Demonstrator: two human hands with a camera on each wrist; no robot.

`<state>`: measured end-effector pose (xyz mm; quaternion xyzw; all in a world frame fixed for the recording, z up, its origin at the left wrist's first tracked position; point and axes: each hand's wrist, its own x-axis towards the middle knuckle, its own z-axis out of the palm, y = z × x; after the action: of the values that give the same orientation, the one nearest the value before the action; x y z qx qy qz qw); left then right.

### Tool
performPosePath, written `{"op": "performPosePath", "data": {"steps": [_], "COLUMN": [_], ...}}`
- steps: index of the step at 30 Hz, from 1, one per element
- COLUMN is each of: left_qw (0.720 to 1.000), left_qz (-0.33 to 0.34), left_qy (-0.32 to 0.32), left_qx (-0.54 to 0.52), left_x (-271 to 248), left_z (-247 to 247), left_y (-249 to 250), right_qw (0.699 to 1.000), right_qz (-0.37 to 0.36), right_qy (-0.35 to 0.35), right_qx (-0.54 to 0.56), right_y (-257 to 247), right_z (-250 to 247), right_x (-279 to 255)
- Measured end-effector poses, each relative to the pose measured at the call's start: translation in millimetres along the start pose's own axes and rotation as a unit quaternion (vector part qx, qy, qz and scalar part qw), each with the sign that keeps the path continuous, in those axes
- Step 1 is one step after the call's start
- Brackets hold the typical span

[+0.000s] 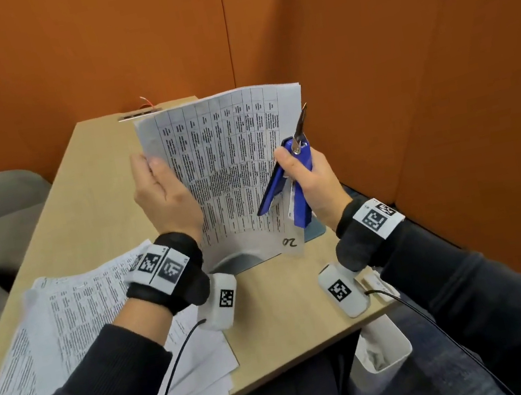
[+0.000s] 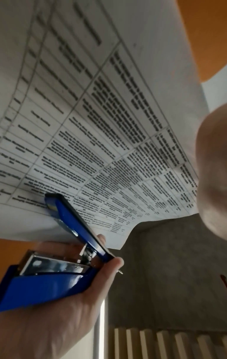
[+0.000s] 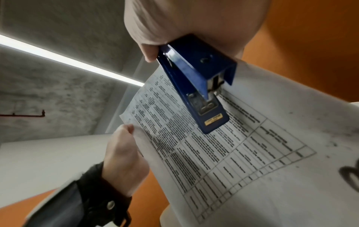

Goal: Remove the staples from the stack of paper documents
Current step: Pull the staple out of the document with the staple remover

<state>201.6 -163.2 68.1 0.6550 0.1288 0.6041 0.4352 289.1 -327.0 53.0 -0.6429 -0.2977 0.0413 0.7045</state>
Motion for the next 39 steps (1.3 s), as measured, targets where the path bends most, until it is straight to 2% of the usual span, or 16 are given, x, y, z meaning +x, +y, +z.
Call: {"op": "performPosePath", "data": {"steps": [2,6,11,15,17,19,26,31,36,39], "left_qw": [1.000,0.996,0.989,0.971,0.960,0.953,0.939,0.931,0.923,0.913], "left_qz": [0.000,-0.028,-0.050,-0.101,-0.115,-0.117,-0.093,-0.097,-0.130,-0.208], "left_qy": [0.002,-0.049,-0.084,-0.192,-0.248,-0.276,-0.329,-0.346,-0.359,-0.350], "left_qx": [0.013,0.065,0.109,0.100,0.067,0.045,0.044,0.061,0.050,0.022], "left_x": [1.3,4.6,15.1,-16.2,-36.0,-49.0,-65.2,-69.5,-67.9,-66.8], "left_z": [1.0,-3.8,-9.4,-7.2,-3.3,1.6,11.8,15.1,13.9,16.1], "left_y": [0.9,-14.6,-7.8,-14.3,-15.7,-13.8,-15.3,-20.6,-21.3,-15.4], "right_qw": [1.000,0.998,0.992,0.966,0.968,0.972,0.983,0.976,0.975,0.975], "right_qz": [-0.003,0.019,-0.007,-0.110,-0.116,-0.101,-0.045,-0.061,-0.071,-0.076], "right_qy": [0.003,0.021,0.058,0.134,0.147,0.141,0.052,0.049,0.052,0.053], "right_qx": [-0.006,-0.055,-0.115,-0.190,-0.167,-0.161,-0.168,-0.205,-0.204,-0.204], "right_y": [-1.1,-1.6,-36.5,-57.2,-60.2,-57.6,-41.0,-34.7,-30.4,-27.9], "right_z": [1.9,1.0,-8.1,-3.5,3.9,10.5,30.0,37.6,42.6,43.7], "right_x": [0.4,-0.8,15.4,34.2,41.3,47.7,54.4,54.6,57.6,58.5]}}
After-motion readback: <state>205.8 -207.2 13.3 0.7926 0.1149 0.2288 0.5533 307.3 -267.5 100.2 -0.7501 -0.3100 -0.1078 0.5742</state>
